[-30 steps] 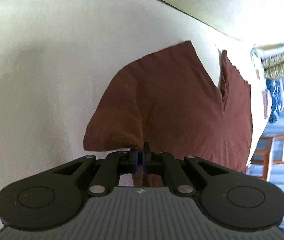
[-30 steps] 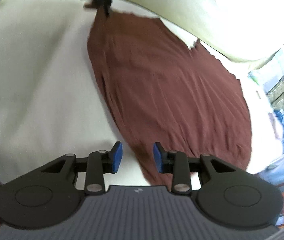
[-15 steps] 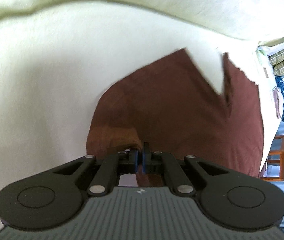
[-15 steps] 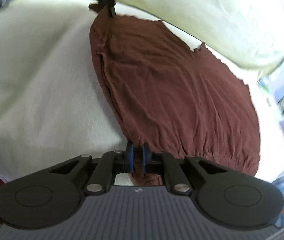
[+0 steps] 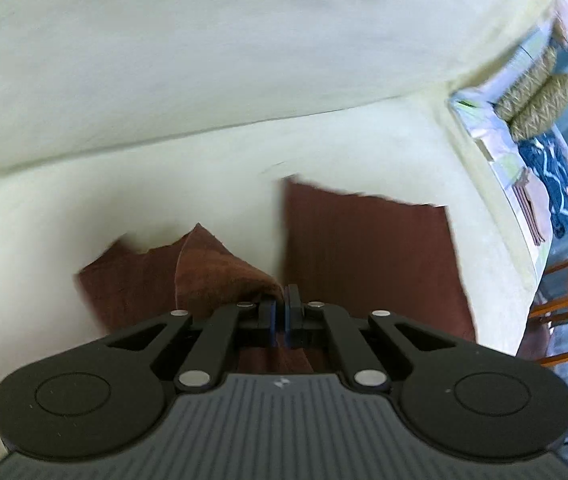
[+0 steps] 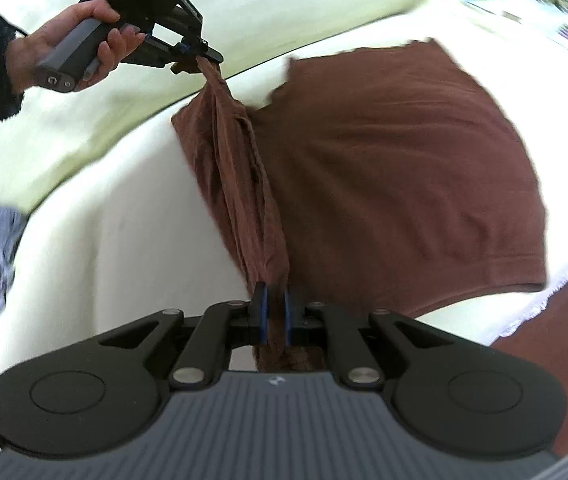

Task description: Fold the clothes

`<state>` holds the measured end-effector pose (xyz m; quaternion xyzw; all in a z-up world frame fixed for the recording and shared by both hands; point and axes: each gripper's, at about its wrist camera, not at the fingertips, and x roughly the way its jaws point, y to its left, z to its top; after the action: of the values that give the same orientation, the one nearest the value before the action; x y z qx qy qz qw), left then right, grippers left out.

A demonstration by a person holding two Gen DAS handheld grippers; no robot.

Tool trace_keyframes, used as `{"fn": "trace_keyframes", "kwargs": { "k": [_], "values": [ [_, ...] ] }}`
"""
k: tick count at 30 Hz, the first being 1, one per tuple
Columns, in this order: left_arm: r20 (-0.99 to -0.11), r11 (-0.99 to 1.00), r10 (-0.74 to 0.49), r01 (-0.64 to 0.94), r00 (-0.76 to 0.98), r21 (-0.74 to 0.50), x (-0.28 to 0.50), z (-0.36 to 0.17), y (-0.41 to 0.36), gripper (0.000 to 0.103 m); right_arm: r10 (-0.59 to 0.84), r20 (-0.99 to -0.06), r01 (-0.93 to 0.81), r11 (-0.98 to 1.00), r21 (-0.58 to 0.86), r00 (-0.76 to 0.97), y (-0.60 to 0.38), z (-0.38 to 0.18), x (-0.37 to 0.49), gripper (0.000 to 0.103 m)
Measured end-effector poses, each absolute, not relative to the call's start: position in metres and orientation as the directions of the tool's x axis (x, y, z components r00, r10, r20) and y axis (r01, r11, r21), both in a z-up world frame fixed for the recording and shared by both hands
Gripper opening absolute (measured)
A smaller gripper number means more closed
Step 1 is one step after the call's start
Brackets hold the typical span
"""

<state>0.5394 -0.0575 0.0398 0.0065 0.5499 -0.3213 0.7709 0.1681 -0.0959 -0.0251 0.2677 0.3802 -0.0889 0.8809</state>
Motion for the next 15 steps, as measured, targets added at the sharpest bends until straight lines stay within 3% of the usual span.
{"fn": "trace_keyframes", "kwargs": {
  "k": [9, 15],
  "values": [
    [-0.865, 0.723, -0.444, 0.663, 0.233, -0.193, 0.505, 0.026, -0.223, 0.000, 0.045, -0.651, 0.517, 0.568, 0.641, 0.758, -0.217, -0.063, 0.148, 0.006],
    [-0.885, 0.685, -0.415, 0.713, 0.213, -0.149, 0.491, 0.008, -0.288, 0.000, 0.021, -0.666, 0.554, 0.536, 0.637, 0.746, -0.251, -0.074, 0.144, 0.006]
  ]
}}
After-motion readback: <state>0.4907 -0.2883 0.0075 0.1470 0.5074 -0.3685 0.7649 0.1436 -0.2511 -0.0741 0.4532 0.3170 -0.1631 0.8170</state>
